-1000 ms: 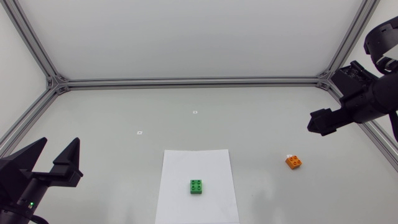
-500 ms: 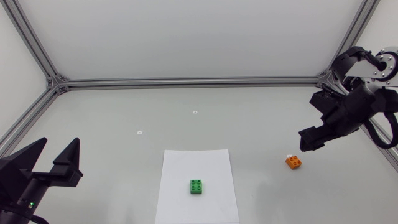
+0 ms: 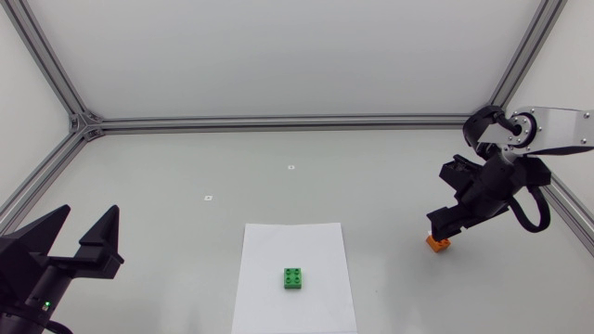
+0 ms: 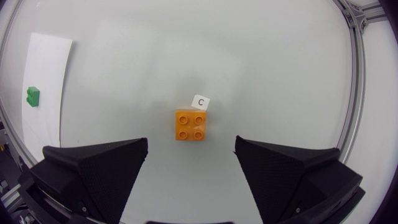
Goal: Pick up the orange 2x2 brick with the right arm and stack it on top of the green 2x2 brick in the center
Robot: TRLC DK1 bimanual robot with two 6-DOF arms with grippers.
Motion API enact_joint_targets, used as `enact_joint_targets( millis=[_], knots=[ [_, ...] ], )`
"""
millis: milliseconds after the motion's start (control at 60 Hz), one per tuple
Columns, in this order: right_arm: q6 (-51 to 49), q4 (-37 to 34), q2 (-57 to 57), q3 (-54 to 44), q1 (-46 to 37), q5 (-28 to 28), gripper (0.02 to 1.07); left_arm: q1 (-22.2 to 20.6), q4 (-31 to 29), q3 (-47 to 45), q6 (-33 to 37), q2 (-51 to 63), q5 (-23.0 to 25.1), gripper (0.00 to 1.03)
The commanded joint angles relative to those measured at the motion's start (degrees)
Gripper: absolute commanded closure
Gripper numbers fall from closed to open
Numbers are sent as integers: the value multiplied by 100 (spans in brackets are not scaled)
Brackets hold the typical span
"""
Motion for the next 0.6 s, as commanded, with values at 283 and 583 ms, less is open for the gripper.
enact_joint_targets(
  millis=[283,583],
  knots=[
    [165,382,465,-298,6,25,7,14,-76,-235,73,-45,25,4],
    [165,628,764,-307,-55,8,7,14,-84,-235,73,-45,25,4]
  ],
)
